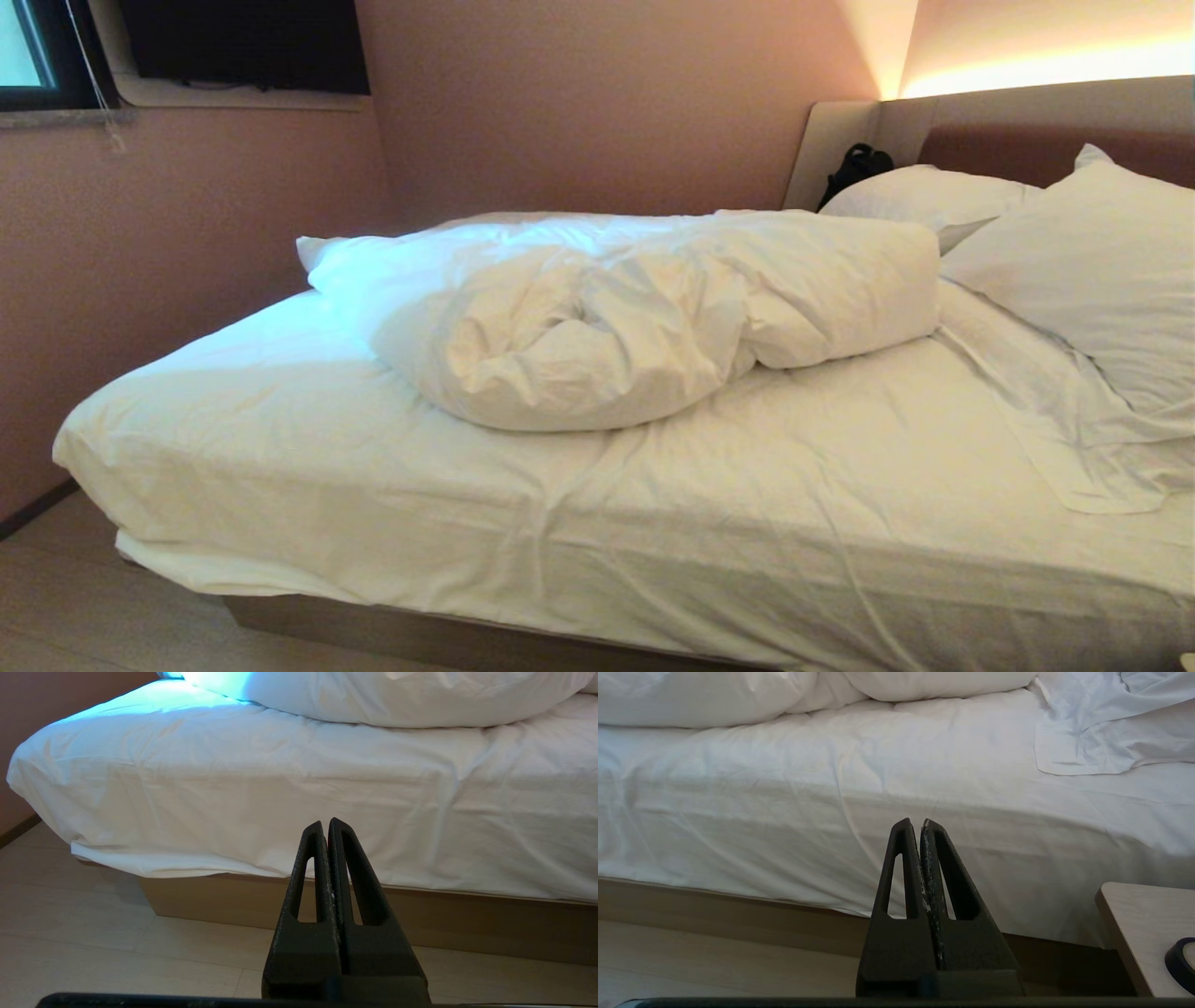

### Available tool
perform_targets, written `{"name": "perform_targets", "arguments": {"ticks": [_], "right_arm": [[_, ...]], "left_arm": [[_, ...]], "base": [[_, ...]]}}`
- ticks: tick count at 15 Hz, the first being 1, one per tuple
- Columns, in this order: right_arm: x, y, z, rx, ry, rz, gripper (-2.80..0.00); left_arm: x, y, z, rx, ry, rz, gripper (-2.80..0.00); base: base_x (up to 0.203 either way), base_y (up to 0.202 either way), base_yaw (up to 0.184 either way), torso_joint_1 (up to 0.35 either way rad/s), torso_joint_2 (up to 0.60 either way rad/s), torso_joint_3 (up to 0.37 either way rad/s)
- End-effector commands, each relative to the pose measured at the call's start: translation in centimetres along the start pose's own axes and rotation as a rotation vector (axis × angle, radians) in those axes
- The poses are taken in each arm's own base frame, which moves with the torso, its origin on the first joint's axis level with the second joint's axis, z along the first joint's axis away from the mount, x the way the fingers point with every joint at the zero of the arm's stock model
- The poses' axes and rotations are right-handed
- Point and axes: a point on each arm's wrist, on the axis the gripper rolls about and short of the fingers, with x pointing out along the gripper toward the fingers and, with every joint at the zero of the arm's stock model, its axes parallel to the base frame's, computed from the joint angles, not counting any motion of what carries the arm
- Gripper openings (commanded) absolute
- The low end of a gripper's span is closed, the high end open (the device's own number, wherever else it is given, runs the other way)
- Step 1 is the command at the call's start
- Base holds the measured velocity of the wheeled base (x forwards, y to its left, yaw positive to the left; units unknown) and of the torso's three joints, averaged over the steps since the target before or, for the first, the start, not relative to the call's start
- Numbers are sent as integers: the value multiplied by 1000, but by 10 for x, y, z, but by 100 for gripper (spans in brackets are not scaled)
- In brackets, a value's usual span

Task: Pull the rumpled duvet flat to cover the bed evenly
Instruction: Hold the folded corner of the quilt

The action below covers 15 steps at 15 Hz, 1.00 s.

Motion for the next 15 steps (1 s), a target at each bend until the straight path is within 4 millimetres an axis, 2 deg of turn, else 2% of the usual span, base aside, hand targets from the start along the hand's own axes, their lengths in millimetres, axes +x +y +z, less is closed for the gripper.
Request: {"name": "perform_targets", "arguments": {"ticks": [1, 15], "right_arm": [[0, 0, 0, 0, 1, 2, -280], [0, 0, 0, -8, 1, 1, -280]], "left_arm": [[0, 0, 0, 0, 0, 2, -280], [0, 0, 0, 14, -1, -1, -280]], "base": [[0, 0, 0, 0, 0, 0], [9, 0, 0, 0, 0, 0]]}}
